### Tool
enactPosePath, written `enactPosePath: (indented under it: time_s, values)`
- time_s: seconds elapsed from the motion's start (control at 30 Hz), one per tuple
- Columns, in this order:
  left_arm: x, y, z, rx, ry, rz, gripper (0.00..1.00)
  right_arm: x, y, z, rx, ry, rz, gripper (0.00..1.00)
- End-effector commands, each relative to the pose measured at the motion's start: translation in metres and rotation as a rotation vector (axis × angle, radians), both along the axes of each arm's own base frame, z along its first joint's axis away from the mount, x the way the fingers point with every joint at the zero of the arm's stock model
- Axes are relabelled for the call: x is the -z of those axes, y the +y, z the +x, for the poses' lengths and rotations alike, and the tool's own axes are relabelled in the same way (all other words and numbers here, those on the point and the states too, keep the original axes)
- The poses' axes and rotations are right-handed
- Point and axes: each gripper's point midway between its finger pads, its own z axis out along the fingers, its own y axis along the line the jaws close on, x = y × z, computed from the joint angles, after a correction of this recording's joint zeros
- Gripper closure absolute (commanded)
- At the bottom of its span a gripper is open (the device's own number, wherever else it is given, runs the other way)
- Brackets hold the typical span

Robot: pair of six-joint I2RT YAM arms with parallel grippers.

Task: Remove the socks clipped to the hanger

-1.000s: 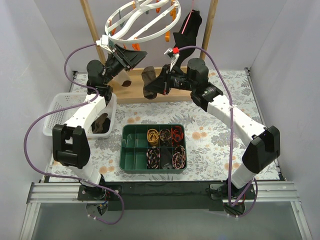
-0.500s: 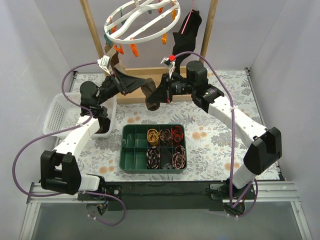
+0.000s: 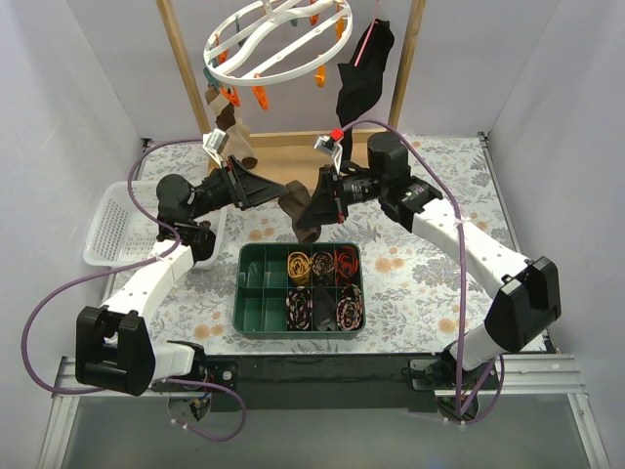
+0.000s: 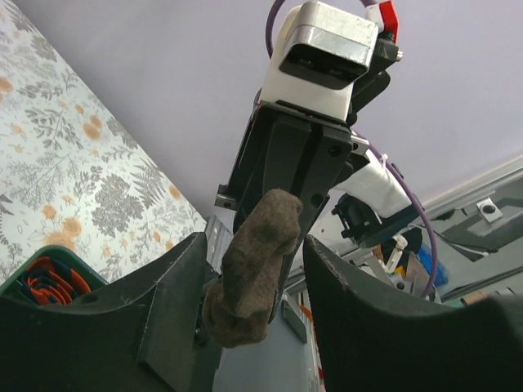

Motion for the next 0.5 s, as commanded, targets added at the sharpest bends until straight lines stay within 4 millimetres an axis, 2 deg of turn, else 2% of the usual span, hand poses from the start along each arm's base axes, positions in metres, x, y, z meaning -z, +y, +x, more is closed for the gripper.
enactPosePath:
  time_s: [0.0,0.13,0.33,0.43,0.47]
  values:
    - [-0.002,-0.001,-0.027,0.09,-0.027,0.028,0.52,-0.014,-0.007,-0.013,-0.03,-0.061,0.055,0.99]
    - [0.0,0.0,-0.033,0.111,-0.021,0.015,0.48,-0.013,-0.006,-0.016,-0.022,-0.058,0.063,0.99]
    - [-0.001,-0.002,-0.041,0.177,-0.026,0.025,0.5,-0.018,-0.005,-0.017,-0.019,-0.062,0.069,0.99]
    - [-0.001,-0.003,-0.041,0.182,-0.028,0.024,0.58,-0.02,-0.004,-0.015,-0.005,-0.067,0.071,0.99]
    - [0.0,-0.003,-0.041,0.183,-0.023,0.024,0.65,-0.022,-0.004,-0.015,-0.002,-0.063,0.072,0.99]
